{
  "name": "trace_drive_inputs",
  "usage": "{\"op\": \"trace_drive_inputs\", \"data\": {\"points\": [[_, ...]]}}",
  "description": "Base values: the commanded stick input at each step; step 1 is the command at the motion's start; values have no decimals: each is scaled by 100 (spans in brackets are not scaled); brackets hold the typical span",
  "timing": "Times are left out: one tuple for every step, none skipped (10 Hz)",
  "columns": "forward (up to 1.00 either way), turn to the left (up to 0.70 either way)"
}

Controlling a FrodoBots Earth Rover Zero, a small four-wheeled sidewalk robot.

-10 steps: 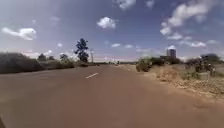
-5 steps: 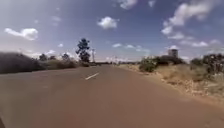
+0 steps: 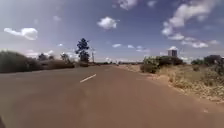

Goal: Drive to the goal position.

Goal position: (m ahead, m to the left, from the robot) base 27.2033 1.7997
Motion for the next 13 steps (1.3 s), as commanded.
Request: {"op": "trace_drive_inputs", "data": {"points": [[100, 2], [100, 2], [100, 2], [100, 2], [100, 2], [100, -36], [100, -23], [100, -7], [100, 2], [100, 2], [100, 2], [100, 2], [100, 2]]}}
